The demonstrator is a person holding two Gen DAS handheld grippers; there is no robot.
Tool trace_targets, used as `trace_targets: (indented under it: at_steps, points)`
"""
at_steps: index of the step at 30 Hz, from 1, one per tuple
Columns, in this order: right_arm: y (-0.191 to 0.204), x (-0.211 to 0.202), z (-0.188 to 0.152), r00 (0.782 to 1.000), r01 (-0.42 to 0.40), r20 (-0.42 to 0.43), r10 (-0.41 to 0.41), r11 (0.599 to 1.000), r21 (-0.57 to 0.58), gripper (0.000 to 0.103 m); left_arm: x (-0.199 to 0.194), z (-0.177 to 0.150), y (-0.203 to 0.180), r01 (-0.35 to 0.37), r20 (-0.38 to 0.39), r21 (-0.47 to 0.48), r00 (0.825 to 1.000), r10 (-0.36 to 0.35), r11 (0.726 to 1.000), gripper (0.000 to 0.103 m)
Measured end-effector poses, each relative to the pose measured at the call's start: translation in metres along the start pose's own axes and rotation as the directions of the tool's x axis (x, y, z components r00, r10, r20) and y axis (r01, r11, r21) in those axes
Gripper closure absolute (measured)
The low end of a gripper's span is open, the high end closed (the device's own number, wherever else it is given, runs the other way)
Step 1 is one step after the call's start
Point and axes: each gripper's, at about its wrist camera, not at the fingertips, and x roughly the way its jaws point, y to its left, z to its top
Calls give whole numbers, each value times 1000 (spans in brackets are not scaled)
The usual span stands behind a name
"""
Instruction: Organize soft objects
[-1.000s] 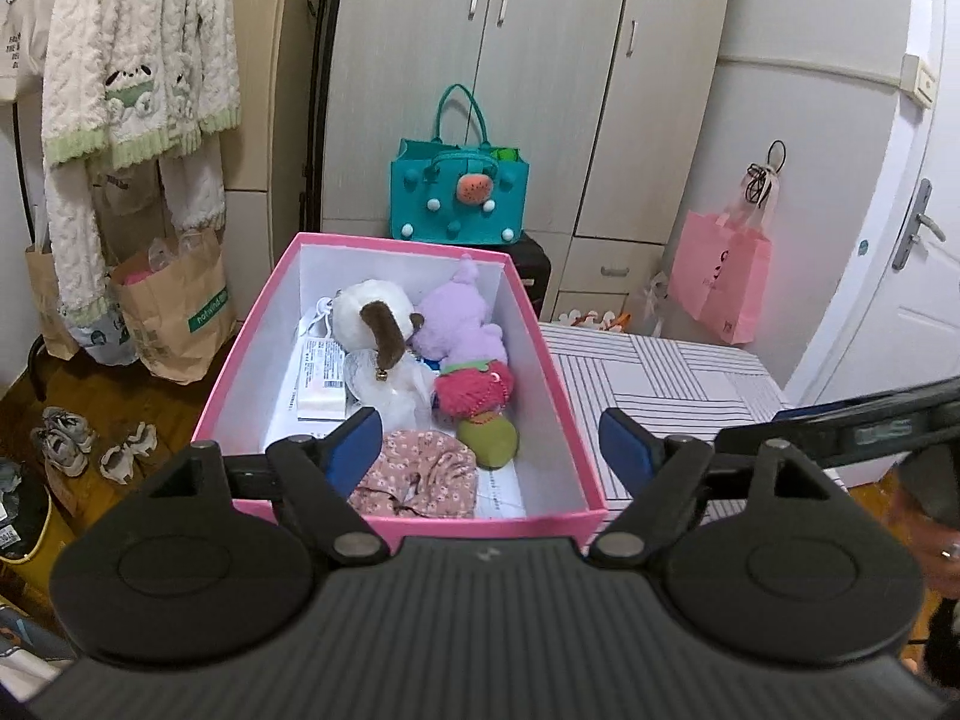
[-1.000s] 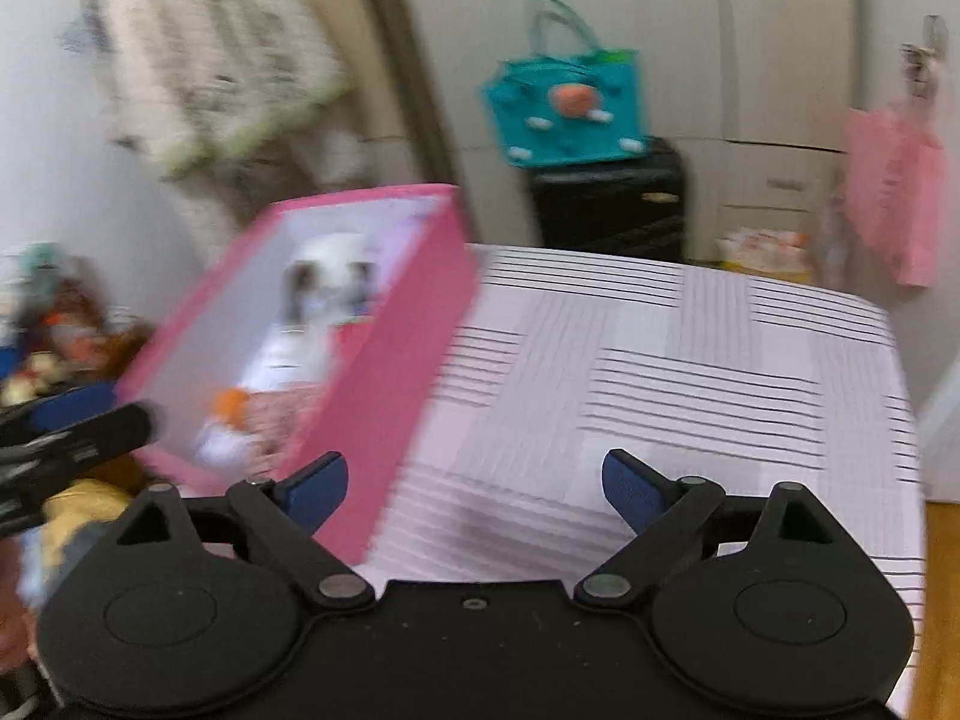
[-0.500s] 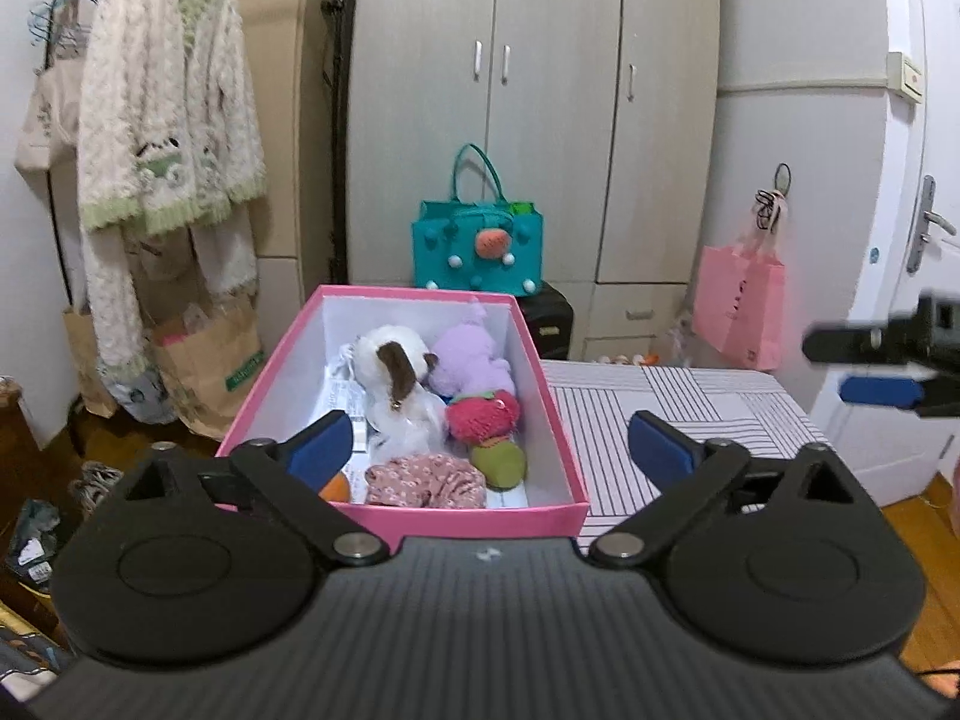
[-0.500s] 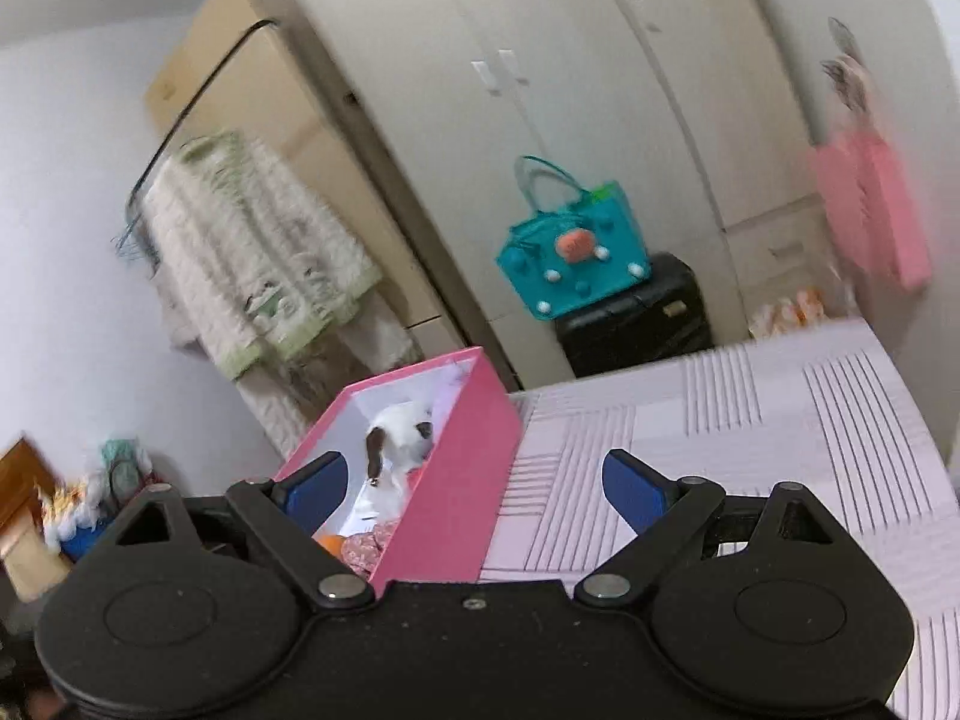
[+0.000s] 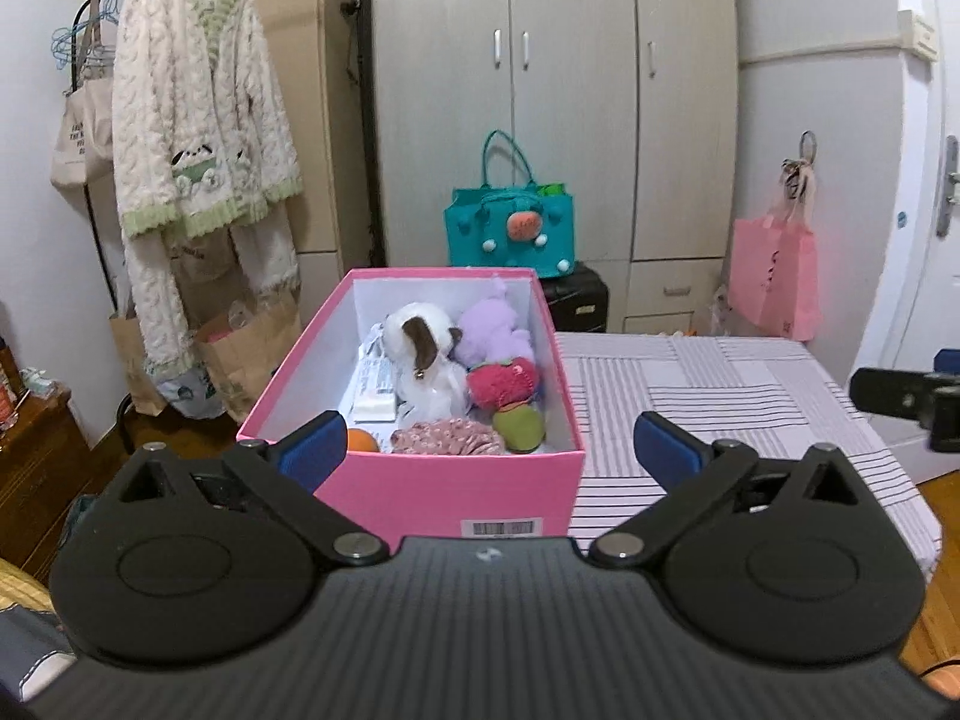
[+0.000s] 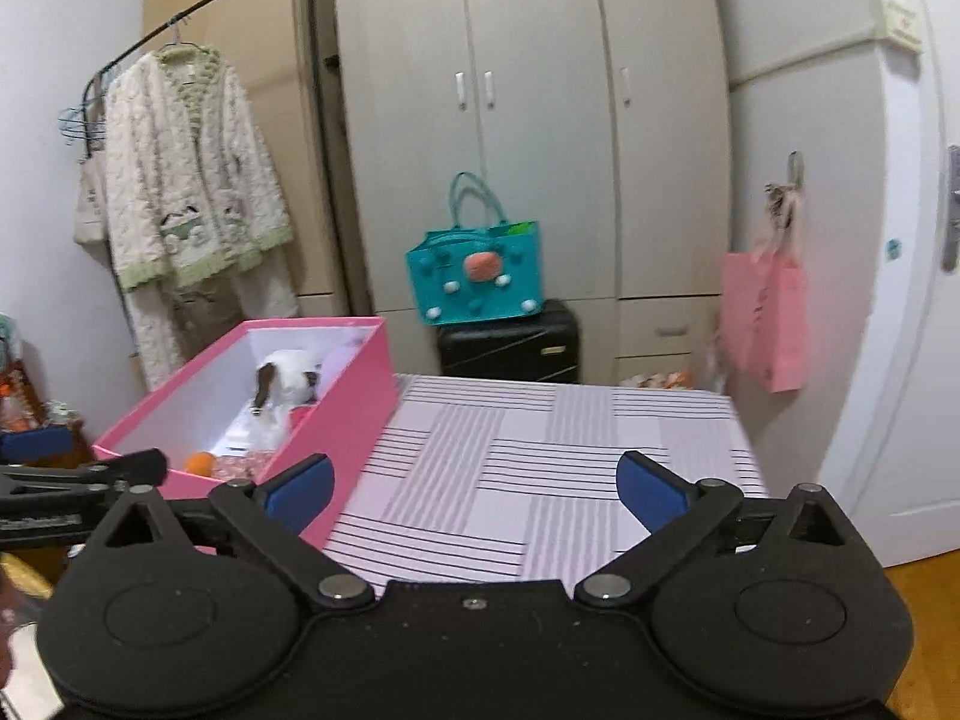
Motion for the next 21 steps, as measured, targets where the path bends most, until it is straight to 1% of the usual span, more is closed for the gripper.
trace_targets:
  at_steps: [4, 8, 11, 16, 21]
  points:
    - [-2, -9, -4, 999, 51, -5, -51, 999, -1, 0, -8, -1, 2, -11, 25, -23, 1000, 12, 1000, 0]
    - [5, -16, -9, 996, 87, -16, -88, 995, -38, 0, -7, -4, 2, -42, 14, -38, 999, 42, 998, 0]
    - [12, -20, -12, 994, 103, -17, -104, 993, -62, 0, -5, -8, 1, -66, -2, -28, 998, 66, 997, 0]
    - [13, -25, -15, 995, 101, -11, -101, 994, -40, 0, -5, -14, -3, -68, -6, -1, 998, 68, 998, 0]
    - [16, -34, -19, 989, 147, 18, -147, 988, -45, 0, -9, -15, -9, -77, 1, 19, 997, 77, 997, 0]
